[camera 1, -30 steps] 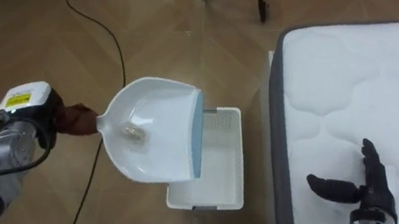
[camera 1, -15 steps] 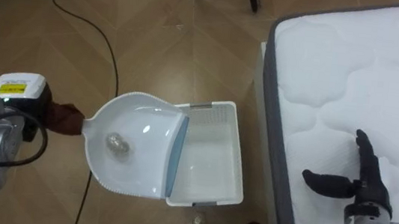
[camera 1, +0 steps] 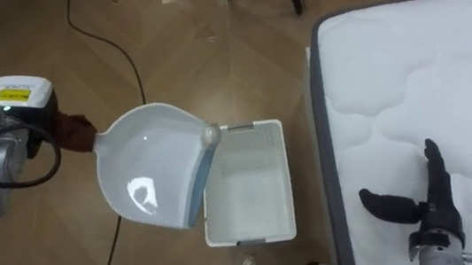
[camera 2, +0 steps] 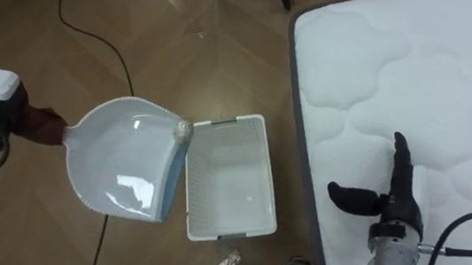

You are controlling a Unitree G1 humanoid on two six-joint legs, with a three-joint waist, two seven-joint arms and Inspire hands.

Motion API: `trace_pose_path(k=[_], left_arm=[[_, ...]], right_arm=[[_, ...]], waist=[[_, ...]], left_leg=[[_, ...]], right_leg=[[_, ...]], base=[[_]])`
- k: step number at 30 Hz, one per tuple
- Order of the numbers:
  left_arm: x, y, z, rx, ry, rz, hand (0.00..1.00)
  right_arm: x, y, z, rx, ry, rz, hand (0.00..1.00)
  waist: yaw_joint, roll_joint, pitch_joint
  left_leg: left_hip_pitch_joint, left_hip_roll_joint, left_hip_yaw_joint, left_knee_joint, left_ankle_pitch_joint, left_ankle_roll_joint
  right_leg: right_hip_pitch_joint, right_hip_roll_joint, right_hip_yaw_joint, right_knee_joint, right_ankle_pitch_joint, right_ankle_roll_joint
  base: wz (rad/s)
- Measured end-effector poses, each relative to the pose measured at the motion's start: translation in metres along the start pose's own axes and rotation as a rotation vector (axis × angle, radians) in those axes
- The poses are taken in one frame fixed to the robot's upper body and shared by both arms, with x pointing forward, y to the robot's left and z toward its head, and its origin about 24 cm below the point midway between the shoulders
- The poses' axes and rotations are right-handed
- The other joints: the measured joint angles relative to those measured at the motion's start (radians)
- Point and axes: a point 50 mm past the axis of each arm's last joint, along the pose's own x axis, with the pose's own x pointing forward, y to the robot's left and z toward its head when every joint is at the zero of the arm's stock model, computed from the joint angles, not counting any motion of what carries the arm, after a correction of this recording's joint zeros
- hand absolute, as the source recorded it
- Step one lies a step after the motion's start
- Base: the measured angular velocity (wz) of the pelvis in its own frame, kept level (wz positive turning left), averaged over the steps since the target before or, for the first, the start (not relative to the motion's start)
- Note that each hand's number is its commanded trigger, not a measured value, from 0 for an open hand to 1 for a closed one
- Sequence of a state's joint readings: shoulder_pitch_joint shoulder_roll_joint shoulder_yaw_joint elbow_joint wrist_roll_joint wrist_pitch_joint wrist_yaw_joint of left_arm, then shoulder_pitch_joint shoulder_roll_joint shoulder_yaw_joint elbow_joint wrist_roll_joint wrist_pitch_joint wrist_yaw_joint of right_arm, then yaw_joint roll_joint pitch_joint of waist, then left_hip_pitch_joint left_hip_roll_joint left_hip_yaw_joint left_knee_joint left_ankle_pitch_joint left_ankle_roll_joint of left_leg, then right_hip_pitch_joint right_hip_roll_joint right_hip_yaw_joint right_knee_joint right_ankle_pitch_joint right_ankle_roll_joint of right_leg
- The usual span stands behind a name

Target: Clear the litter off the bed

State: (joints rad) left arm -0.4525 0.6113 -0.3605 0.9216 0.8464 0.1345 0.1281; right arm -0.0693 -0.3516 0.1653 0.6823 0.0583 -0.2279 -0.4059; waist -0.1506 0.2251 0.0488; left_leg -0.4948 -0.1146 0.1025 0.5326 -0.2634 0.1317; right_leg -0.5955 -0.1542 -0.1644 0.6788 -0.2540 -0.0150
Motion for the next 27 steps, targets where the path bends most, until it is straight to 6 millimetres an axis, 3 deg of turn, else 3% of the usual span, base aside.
trace_pose_path(k=[11, 27], left_arm=[[0.001, 0.008, -0.019, 0.032, 0.062, 0.015, 1.00], [0.001, 0.010, -0.014, 0.073, 0.037, 0.040, 1.00]], right_arm=[[0.000, 0.002, 0.005, -0.002, -0.025, 0.005, 0.00], [0.004, 0.003, 0.012, 0.006, -0.046, 0.011, 0.00]], waist=[[-0.013, 0.011, 0.0002], [-0.039, 0.012, -0.0006]], left_leg=[[0.007, -0.002, 0.014, -0.001, 0.000, 0.000], [0.019, -0.004, 0.032, -0.017, 0.000, 0.000]], right_leg=[[-0.008, 0.001, 0.026, 0.020, -0.003, 0.003], [-0.016, -0.001, 0.036, 0.030, -0.004, 0.002]], base=[[-0.01], [-0.03]])
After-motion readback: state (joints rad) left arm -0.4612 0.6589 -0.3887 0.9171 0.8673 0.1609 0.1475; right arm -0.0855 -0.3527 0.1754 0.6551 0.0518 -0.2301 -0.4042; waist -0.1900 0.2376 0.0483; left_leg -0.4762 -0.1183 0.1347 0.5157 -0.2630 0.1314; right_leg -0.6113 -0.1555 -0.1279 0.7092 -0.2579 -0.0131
